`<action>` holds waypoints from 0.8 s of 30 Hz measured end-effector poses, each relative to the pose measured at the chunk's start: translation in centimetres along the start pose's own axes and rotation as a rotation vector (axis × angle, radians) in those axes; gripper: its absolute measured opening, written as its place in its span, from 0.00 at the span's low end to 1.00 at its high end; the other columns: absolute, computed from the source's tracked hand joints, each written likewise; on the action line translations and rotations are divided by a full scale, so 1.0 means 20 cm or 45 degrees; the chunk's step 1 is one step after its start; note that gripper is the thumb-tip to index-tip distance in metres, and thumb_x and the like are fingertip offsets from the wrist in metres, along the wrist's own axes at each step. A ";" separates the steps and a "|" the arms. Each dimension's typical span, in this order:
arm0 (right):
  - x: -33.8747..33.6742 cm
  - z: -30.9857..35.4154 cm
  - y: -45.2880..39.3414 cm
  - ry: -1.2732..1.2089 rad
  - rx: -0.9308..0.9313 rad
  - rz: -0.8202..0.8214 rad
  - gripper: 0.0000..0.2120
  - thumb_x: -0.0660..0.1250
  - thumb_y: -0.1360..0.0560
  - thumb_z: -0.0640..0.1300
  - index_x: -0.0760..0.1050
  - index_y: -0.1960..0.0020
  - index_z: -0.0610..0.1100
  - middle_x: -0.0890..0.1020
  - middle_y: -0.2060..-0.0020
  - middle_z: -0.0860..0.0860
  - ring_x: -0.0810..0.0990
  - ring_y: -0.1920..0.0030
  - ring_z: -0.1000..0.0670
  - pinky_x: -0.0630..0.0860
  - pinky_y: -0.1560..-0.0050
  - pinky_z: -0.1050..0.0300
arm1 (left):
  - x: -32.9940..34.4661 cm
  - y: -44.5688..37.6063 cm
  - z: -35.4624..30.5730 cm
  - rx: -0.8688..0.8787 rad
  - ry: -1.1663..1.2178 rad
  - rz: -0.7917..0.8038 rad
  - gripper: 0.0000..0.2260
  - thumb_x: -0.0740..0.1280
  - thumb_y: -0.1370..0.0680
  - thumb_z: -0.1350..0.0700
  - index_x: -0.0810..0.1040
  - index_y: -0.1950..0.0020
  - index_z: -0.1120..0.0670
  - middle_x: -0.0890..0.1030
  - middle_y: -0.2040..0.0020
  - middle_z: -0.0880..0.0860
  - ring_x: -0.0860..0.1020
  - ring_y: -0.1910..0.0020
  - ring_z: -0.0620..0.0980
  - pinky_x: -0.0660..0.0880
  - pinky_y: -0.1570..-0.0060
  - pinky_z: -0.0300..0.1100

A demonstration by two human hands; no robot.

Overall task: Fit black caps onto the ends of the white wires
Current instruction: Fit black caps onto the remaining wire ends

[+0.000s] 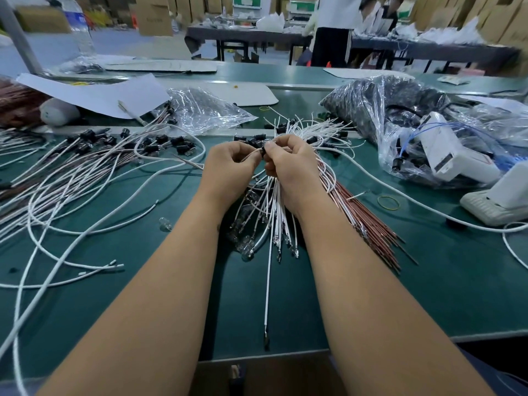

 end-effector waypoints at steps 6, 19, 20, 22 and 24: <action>-0.01 0.00 0.01 0.030 -0.057 0.025 0.09 0.67 0.24 0.35 0.73 0.62 0.43 0.75 0.70 0.46 0.73 0.75 0.56 0.71 0.72 0.63 | -0.01 0.00 0.02 -0.069 0.114 0.068 0.04 0.67 0.22 0.60 0.82 0.55 0.58 0.81 0.61 0.56 0.75 0.64 0.46 0.72 0.62 0.34; -0.01 0.01 0.02 -0.137 -0.009 0.042 0.10 0.65 0.23 0.32 0.73 0.61 0.42 0.77 0.70 0.48 0.74 0.72 0.55 0.74 0.66 0.62 | 0.00 -0.01 0.00 -0.043 0.143 0.035 0.04 0.68 0.23 0.61 0.81 0.55 0.60 0.78 0.68 0.48 0.72 0.73 0.34 0.69 0.68 0.26; -0.01 0.01 0.02 -0.136 -0.004 0.044 0.10 0.65 0.23 0.32 0.73 0.61 0.42 0.77 0.69 0.48 0.74 0.72 0.54 0.74 0.67 0.62 | 0.00 -0.01 0.00 -0.044 0.144 0.038 0.04 0.68 0.23 0.61 0.81 0.55 0.60 0.78 0.68 0.48 0.72 0.73 0.35 0.69 0.67 0.27; -0.01 0.00 0.02 -0.110 -0.005 0.053 0.09 0.65 0.23 0.32 0.73 0.60 0.42 0.77 0.69 0.48 0.75 0.72 0.55 0.75 0.66 0.63 | 0.00 -0.01 0.00 -0.048 0.150 0.042 0.04 0.68 0.23 0.61 0.81 0.57 0.58 0.78 0.67 0.49 0.73 0.71 0.36 0.70 0.65 0.28; 0.00 0.00 0.02 -0.060 -0.027 0.065 0.09 0.65 0.23 0.33 0.73 0.60 0.42 0.77 0.68 0.47 0.76 0.71 0.54 0.75 0.65 0.63 | -0.01 -0.01 0.01 -0.052 0.164 0.043 0.04 0.68 0.23 0.62 0.80 0.58 0.57 0.79 0.66 0.50 0.74 0.68 0.40 0.71 0.63 0.30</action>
Point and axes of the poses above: each hand's wrist, its own y-axis away from the middle knuckle, its own x-axis out of the palm, z = x × y, the point moved 3 cm from there along -y, towards the middle knuckle
